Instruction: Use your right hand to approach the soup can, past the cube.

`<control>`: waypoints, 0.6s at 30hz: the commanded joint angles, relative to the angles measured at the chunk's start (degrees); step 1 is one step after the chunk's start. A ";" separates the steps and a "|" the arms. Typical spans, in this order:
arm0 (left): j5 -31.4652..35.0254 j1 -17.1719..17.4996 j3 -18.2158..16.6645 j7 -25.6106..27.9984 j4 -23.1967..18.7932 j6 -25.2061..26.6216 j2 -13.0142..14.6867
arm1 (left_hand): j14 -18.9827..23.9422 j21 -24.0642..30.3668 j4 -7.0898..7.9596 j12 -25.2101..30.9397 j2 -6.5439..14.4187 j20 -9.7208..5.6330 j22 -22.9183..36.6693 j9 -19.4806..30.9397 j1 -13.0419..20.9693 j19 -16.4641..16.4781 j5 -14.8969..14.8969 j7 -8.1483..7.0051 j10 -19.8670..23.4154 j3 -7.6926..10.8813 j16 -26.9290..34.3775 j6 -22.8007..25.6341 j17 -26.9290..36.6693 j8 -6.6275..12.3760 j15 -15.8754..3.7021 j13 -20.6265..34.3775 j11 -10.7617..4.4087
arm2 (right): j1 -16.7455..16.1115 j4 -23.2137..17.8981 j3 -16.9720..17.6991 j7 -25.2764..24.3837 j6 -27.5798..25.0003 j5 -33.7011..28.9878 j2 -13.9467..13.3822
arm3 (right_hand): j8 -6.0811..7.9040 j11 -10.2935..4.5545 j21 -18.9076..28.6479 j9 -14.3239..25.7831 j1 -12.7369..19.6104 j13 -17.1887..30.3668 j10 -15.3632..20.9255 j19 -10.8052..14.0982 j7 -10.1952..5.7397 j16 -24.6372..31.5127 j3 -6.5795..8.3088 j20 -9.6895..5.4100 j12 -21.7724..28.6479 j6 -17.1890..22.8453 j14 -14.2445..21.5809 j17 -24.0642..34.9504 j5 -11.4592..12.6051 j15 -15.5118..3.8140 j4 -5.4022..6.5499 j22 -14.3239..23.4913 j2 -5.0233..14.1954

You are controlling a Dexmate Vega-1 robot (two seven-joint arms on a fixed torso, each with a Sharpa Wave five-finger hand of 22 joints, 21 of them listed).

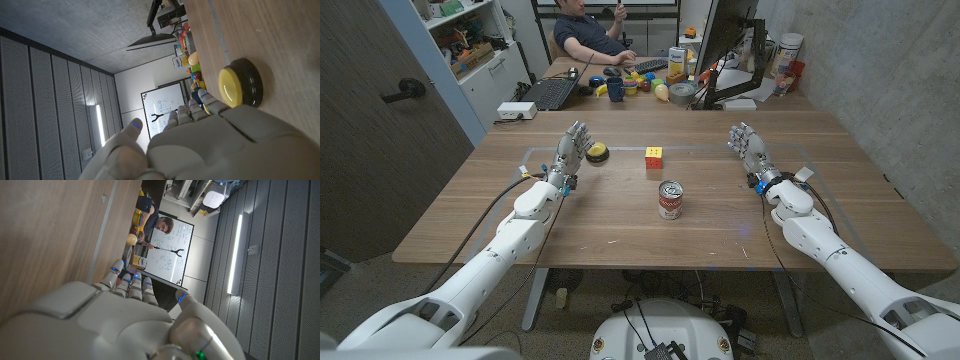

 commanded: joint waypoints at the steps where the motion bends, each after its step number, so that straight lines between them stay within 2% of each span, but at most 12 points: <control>1: -0.54 -0.31 -0.12 -0.97 1.05 -0.40 -0.31 | -0.42 0.29 -0.06 0.24 6.75 -0.42 0.18 0.09 0.05 0.59 0.36 -0.09 -0.50 0.34 0.37 -0.39 0.30 0.30 0.00 0.17 -0.01 | -0.07 0.06 -0.03 -0.49 0.19 -0.19 0.31 | 0.44 0.01 0.49 0.27 -0.11 0.12 0.45 -0.34 0.34 0.20 0.39 -4.03 0.36 0.00 -0.39 0.31 0.21 -0.22 0.03 0.12 5.46; 8: -0.49 -0.28 -0.09 -0.91 0.97 -0.44 -0.34 | -0.35 0.29 -0.06 0.25 6.76 -0.46 0.18 0.09 0.05 0.60 0.39 -0.13 -0.48 0.26 0.40 -0.34 0.30 0.32 0.01 0.17 -0.04 | -0.48 -0.40 0.14 -1.18 0.71 -0.64 0.18 | 0.44 0.02 0.32 0.28 -0.15 0.12 0.54 -0.19 0.31 0.15 0.31 -3.88 0.39 -0.01 -0.18 0.30 0.18 -0.17 0.00 0.12 5.30; 9: -0.51 -0.29 -0.08 -1.02 0.97 -0.42 -0.30 | -0.34 0.30 -0.06 0.27 6.76 -0.42 0.18 0.09 0.05 0.62 0.39 -0.10 -0.43 0.25 0.40 -0.31 0.30 0.33 0.02 0.17 -0.01 | -0.56 -0.66 0.12 -1.57 0.57 -0.88 0.08 | 0.46 -0.08 0.32 0.28 -0.19 0.11 0.62 0.08 0.37 0.15 0.13 -3.47 0.41 0.03 0.04 0.27 0.12 0.00 -0.08 0.12 4.90; 10: -0.50 -0.29 -0.07 -1.01 0.93 -0.39 -0.28 | -0.35 0.30 -0.07 0.26 6.77 -0.42 0.18 0.09 0.05 0.61 0.40 -0.16 -0.46 0.24 0.40 -0.29 0.30 0.34 0.02 0.17 -0.05 | -0.76 -1.14 0.13 -2.18 0.41 -1.23 -0.11 | 0.49 -0.05 0.18 0.30 -0.33 0.10 0.84 0.42 0.44 0.13 -0.58 -2.86 0.47 0.12 0.49 0.18 -0.12 0.25 -0.39 0.10 3.51; 12: -0.50 -0.28 -0.06 -1.04 0.90 -0.38 -0.26 | -0.34 0.29 -0.07 0.27 6.77 -0.39 0.18 0.09 0.05 0.60 0.41 -0.14 -0.42 0.22 0.41 -0.29 0.30 0.34 0.03 0.17 -0.05 | -0.81 -1.28 0.14 -2.28 0.38 -1.31 -0.18 | 0.62 0.38 0.07 0.32 -0.37 0.07 1.45 1.25 0.18 0.10 -1.37 -1.51 0.64 0.47 1.32 0.02 -0.40 0.70 -0.79 0.07 2.17; 13: -0.47 -0.28 -0.06 -0.98 0.87 -0.37 -0.25 | -0.38 0.29 -0.07 0.27 6.77 -0.34 0.18 0.09 0.06 0.58 0.41 -0.13 -0.43 0.20 0.39 -0.31 0.29 0.33 0.07 0.17 0.00 | -0.93 -1.56 0.16 -2.67 0.35 -1.53 -0.26 | 0.69 0.42 -0.41 0.35 -0.30 0.05 1.66 1.63 -0.34 0.00 -1.96 1.31 0.59 0.80 2.40 -0.11 -0.59 2.34 -0.99 0.04 1.66; 15: -0.52 -0.26 -0.07 -1.01 0.82 -0.31 -0.23 | -0.36 0.29 -0.07 0.28 6.77 -0.34 0.18 0.09 0.06 0.59 0.42 -0.14 -0.40 0.18 0.40 -0.27 0.29 0.34 0.02 0.17 -0.05 | -1.02 -1.64 0.21 -2.70 0.67 -1.67 -0.29 | 0.74 0.49 -0.55 0.37 -0.22 0.05 1.77 1.95 -0.74 -0.08 -2.10 2.42 0.59 0.98 2.72 -0.16 -0.64 2.65 -1.06 0.03 1.61; 17: -0.47 -0.27 -0.04 -1.08 0.81 -0.27 -0.15 | -0.39 0.28 -0.07 0.27 6.77 -0.32 0.18 0.09 0.06 0.56 0.43 -0.14 -0.43 0.15 0.39 -0.29 0.29 0.34 0.11 0.17 -0.02 | -1.25 -2.10 0.27 -2.87 0.63 -1.73 -0.46 | 0.88 0.66 -0.90 0.41 -0.01 0.06 1.97 2.38 -1.16 -0.25 -2.48 4.23 0.60 1.42 3.38 -0.25 -0.77 3.62 -1.35 0.01 1.10; 18: -0.49 -0.26 -0.05 -1.08 0.78 -0.20 -0.12 | -0.38 0.28 -0.07 0.27 6.77 -0.32 0.18 0.09 0.06 0.57 0.44 -0.12 -0.42 0.14 0.39 -0.27 0.29 0.34 0.12 0.17 -0.03 | -1.40 -2.51 0.28 -3.15 0.44 -1.86 -0.61 | 0.88 0.77 -1.60 0.50 0.30 0.10 2.03 3.09 -1.74 -0.74 -3.22 7.64 0.56 1.58 3.95 -0.30 -1.06 5.02 -1.80 -0.09 0.09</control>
